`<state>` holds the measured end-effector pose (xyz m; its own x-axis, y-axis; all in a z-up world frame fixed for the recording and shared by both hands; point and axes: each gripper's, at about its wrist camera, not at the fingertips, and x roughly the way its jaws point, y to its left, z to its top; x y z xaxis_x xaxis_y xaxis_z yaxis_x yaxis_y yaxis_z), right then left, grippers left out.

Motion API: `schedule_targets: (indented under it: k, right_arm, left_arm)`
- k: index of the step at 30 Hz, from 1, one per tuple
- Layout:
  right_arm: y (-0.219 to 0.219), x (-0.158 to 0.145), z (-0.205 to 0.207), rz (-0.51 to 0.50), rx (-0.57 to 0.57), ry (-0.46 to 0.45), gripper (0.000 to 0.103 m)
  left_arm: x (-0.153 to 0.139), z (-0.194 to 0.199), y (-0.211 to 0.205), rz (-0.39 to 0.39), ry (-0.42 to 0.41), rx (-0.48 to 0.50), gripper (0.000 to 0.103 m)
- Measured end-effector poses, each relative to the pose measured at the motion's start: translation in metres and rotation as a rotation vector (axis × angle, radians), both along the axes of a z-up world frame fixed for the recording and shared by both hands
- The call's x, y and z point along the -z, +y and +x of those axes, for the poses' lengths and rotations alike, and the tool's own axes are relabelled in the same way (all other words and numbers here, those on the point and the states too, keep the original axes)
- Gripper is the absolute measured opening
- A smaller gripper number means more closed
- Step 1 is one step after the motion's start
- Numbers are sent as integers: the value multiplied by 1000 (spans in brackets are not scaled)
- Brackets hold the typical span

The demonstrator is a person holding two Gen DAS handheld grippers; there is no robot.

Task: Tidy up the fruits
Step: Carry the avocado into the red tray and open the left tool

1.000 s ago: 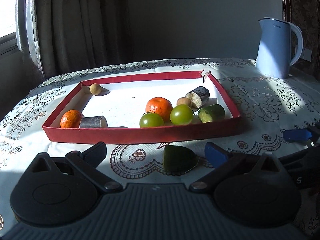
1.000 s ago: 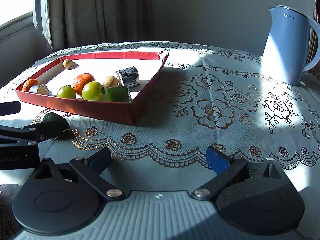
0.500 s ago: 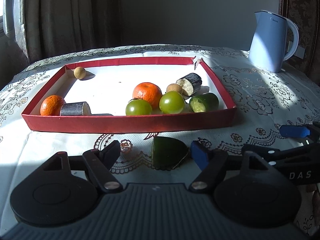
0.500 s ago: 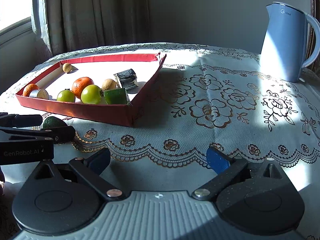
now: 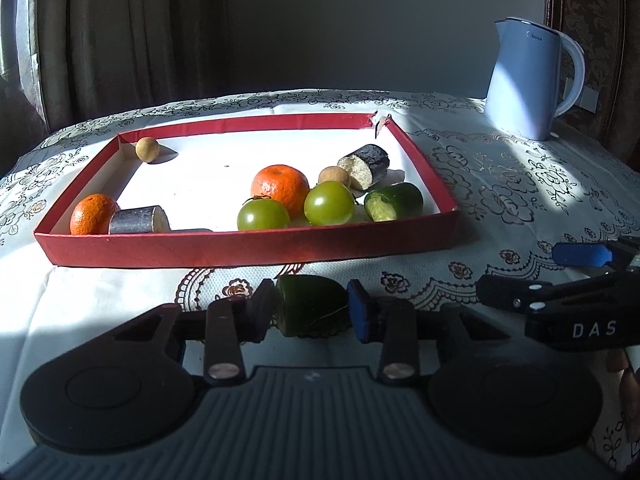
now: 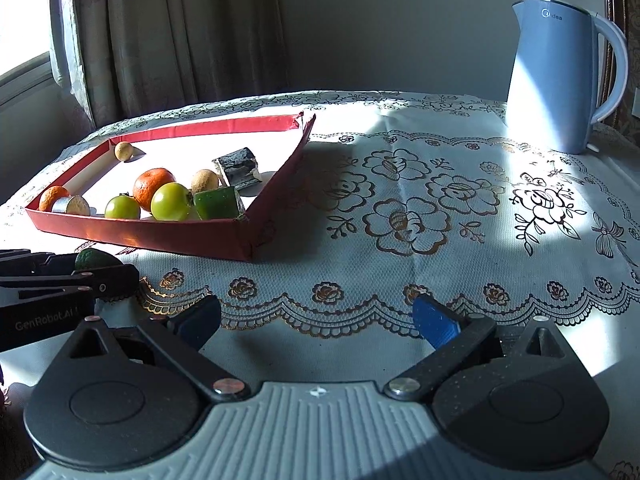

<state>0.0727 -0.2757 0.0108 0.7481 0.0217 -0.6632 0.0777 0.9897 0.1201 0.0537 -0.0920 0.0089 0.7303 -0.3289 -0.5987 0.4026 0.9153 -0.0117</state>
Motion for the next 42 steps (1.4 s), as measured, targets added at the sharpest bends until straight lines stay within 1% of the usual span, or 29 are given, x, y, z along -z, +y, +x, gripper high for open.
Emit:
schedule_targets:
  k: [5, 9, 11, 16, 20, 23, 28, 33, 34, 35, 36, 37, 38, 40, 41, 42]
  right_arm:
    - [0, 0, 0, 1, 0, -1, 103]
    - [0, 0, 0, -1, 0, 0, 103]
    - [0, 0, 0, -3, 0, 1, 103]
    - [1, 1, 0, -7, 0, 4, 103]
    - [2, 1, 1, -16, -2, 9, 103]
    - [3, 2, 2, -23, -3, 12, 103]
    - [5, 2, 3, -34, -4, 17, 103]
    - [7, 3, 3, -48, -6, 22, 103]
    - [7, 3, 3, -50, -6, 23, 103]
    - [7, 3, 4, -50, -6, 23, 103]
    - [7, 3, 4, -50, -6, 23, 103]
    - [7, 3, 4, -51, -6, 24, 103]
    - [7, 3, 4, -52, -7, 24, 103]
    - [7, 3, 3, -53, -7, 24, 103]
    - [7, 3, 3, -53, -7, 24, 103]
    - [7, 3, 3, -53, -7, 24, 103]
  left_arm:
    - [-8, -3, 2, 9, -26, -26, 35]
    - [-28, -1, 3, 49, -94, -81, 35]
    - [-35, 6, 3, 77, -125, -117, 35]
    - [-47, 37, 9, 96, -165, -202, 35]
    - [-44, 62, 10, 104, -166, -241, 35]
    - [-38, 80, 11, 101, -151, -259, 35]
    - [-24, 97, 11, 98, -126, -276, 35]
    - [-13, 104, 12, 98, -95, -275, 36]
    - [-12, 104, 12, 97, -93, -276, 39]
    - [-11, 105, 12, 100, -90, -280, 47]
    - [-11, 105, 12, 100, -91, -283, 52]
    - [-10, 104, 12, 102, -97, -288, 66]
    - [-11, 103, 13, 100, -103, -292, 83]
    - [-13, 100, 13, 103, -120, -301, 93]
    - [-15, 99, 13, 104, -123, -304, 97]
    - [-17, 97, 14, 103, -122, -307, 98]
